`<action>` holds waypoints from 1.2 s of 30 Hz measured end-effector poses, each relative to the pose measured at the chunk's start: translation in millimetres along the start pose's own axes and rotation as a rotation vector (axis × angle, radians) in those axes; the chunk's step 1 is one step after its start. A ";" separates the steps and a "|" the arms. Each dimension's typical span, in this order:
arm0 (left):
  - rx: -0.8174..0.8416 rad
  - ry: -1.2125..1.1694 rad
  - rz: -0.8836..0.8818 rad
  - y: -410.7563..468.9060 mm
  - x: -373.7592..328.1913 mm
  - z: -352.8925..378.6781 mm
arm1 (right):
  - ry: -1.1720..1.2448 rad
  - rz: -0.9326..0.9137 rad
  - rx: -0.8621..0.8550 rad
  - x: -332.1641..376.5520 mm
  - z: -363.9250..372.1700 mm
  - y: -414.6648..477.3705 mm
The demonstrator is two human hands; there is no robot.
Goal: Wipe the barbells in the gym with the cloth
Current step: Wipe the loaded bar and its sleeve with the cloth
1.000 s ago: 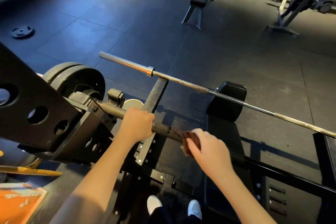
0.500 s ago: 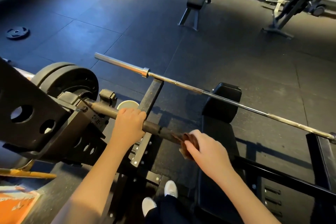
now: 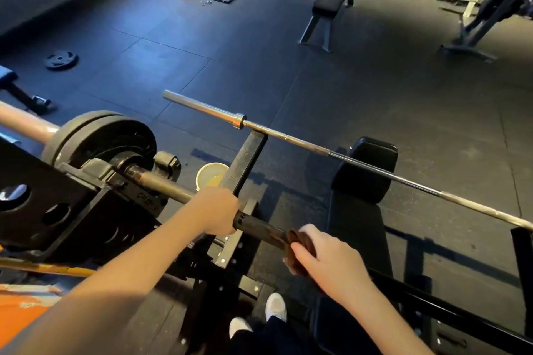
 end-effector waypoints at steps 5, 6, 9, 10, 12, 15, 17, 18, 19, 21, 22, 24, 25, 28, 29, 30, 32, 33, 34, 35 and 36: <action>-0.216 0.081 0.043 -4.4 3.7 11.4 | -0.042 0.048 0.038 -10.8 -3.7 -5.8; -0.280 0.097 0.043 -4.9 4.5 13.9 | -0.020 0.038 0.031 -3.8 -3.9 2.0; -0.603 0.039 0.140 -6.3 5.6 26.8 | 0.045 -0.021 0.036 28.0 -2.4 31.1; -0.732 0.013 0.165 -7.7 5.7 28.7 | 0.060 -0.037 0.039 38.2 -0.6 39.5; -0.911 -0.014 0.193 -8.9 5.1 33.0 | 0.066 -0.042 0.018 49.7 0.3 45.1; -0.959 -0.028 0.183 -7.5 3.1 34.7 | -0.034 -0.004 -0.079 30.7 4.5 19.9; -0.920 -0.037 0.181 -6.5 4.6 37.1 | -0.159 0.078 -0.135 1.1 11.0 -8.7; -0.895 -0.048 0.178 -6.8 5.0 37.7 | -0.232 0.112 -0.179 -10.9 15.6 -20.0; -0.866 -0.065 0.174 -6.8 5.2 36.9 | -0.285 0.131 -0.243 -18.1 18.5 -26.4; -0.815 -0.088 0.167 -5.6 5.2 34.4 | -0.305 0.134 -0.321 -12.3 17.1 -22.1; -0.798 -0.092 0.164 -5.4 4.5 32.9 | -0.289 0.124 -0.286 -0.6 15.8 -13.4; -0.781 -0.089 0.162 -6.4 2.3 30.3 | -0.256 0.091 -0.215 26.3 14.3 4.0; -0.779 -0.087 0.162 -6.8 1.8 29.9 | -0.243 0.069 -0.216 35.4 11.1 12.0; -0.783 -0.090 0.152 -9.6 2.9 29.5 | -0.015 0.140 -0.036 31.8 0.2 45.0; -0.788 -0.089 0.149 -10.6 2.9 28.9 | 0.066 0.155 0.097 25.7 0.9 56.1; -0.791 -0.090 0.149 -11.1 2.6 28.7 | 0.129 0.144 0.188 22.5 1.3 63.3; -0.795 -0.091 0.153 -11.8 1.0 31.6 | 0.170 0.145 0.224 17.8 1.7 65.7; -0.780 -0.090 0.157 -11.8 0.9 32.6 | 0.183 0.148 0.183 19.6 1.8 57.6; -0.745 -0.094 0.161 -11.8 0.3 32.0 | 0.164 0.146 0.123 19.8 5.4 44.1; -0.688 -0.098 0.165 -11.2 0.5 30.1 | 0.097 0.145 0.035 21.8 5.9 26.5; -0.605 -0.091 0.163 -11.2 2.0 25.7 | -0.031 0.147 -0.049 22.9 8.2 10.3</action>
Point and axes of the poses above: each hand's wrist, its own y-axis towards the middle knuckle, its own z-axis out of the palm, x = y × z, the point moved 3 cm from there along y, towards the middle knuckle, and after that the axes turned 12 degrees about -y, right-handed, at the moved point
